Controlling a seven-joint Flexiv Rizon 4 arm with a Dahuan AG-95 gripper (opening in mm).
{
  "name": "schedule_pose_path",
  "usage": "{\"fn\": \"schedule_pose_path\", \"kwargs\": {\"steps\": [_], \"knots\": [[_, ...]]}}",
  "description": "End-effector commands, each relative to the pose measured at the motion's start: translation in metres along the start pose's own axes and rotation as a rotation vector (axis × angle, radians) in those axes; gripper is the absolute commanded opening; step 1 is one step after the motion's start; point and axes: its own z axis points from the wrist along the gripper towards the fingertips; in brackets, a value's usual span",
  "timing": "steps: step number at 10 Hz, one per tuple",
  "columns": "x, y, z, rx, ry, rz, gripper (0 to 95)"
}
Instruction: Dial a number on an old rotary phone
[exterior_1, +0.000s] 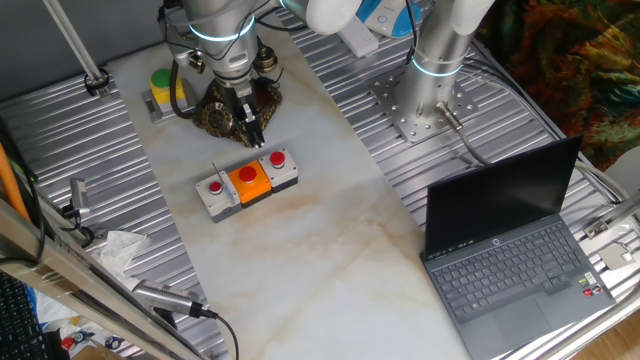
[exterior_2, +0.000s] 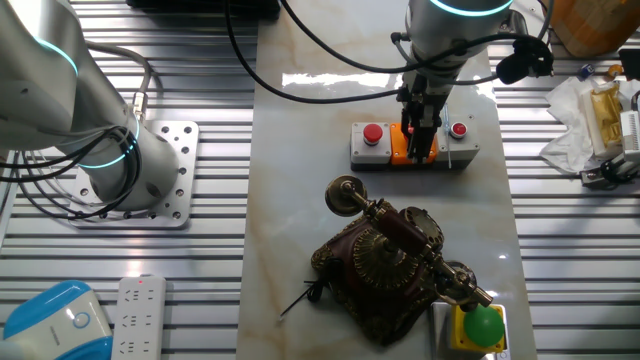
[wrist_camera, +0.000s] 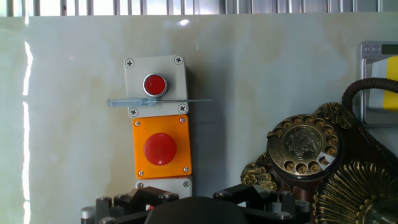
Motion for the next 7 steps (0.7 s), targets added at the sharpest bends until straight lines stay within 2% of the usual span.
{"fn": "schedule_pose_path", "kwargs": {"steps": [1, 2, 7], "knots": [[0.0001, 0.0, 0.0, 0.0, 0.0, 0.0, 95.0], [0.0001, 0.0, 0.0, 0.064, -0.049, -0.14, 0.0], [0.0001, 0.0, 0.0, 0.064, -0.046, -0.141, 0.0]]}}
